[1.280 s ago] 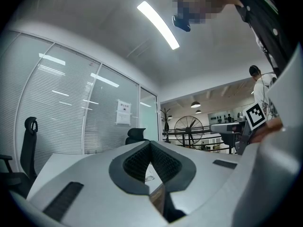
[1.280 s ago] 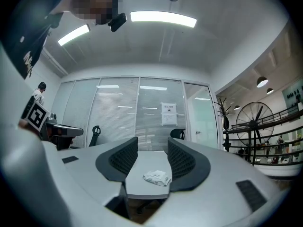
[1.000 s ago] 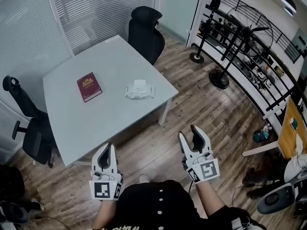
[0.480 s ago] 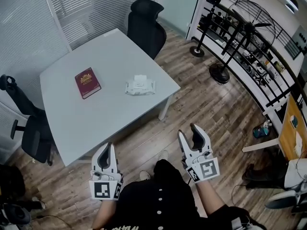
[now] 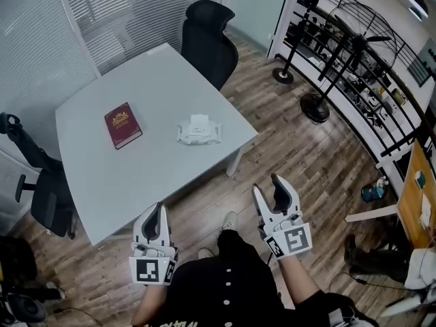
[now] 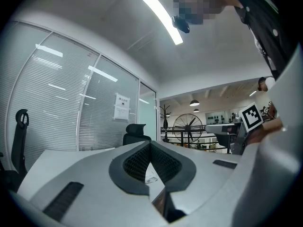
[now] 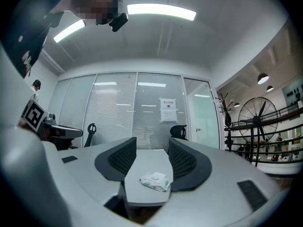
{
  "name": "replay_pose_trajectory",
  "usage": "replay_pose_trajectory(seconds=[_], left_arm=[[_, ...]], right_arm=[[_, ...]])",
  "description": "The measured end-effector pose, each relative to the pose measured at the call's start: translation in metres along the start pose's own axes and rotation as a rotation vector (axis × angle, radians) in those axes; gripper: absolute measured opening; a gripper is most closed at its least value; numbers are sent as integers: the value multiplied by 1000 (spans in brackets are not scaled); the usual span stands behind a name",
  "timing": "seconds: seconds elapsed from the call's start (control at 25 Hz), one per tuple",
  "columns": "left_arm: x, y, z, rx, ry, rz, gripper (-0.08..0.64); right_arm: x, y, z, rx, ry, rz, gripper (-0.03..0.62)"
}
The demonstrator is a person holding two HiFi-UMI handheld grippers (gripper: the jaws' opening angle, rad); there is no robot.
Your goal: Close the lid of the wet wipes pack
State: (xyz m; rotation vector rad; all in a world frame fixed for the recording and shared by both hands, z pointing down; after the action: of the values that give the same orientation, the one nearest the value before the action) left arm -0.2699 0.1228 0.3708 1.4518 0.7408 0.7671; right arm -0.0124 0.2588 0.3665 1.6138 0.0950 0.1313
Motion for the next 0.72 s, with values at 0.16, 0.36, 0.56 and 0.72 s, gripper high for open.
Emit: replay_pose_trajectory(seconds=[0.16,0.36,0.56,0.72], left_arm=[[-1,3,20,-5,2,-5,6],[-10,2,43,-12,-11,-5,6],[-15,-1,66,-10,-20,-1,6],[-19,-5,83,-5,-28,2,8]], right_arm=[[13,6,14,-20,-6,7,221],[26,4,40,-24,-17,9,221],[39,2,64,-12,-34,17,221],[51,0,79,-11,-41,18,221]])
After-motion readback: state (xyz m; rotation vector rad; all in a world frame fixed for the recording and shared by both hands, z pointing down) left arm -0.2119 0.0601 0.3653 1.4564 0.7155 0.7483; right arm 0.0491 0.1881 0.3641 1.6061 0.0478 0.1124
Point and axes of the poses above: the fingertips, and each gripper's own axes: z forward along the fingers, x to its right, y out of its underside, the point moved 5 cm from there along -z, backward along the fingers, and after that the axes turned 2 degrees about z, right-handed, at the moved point
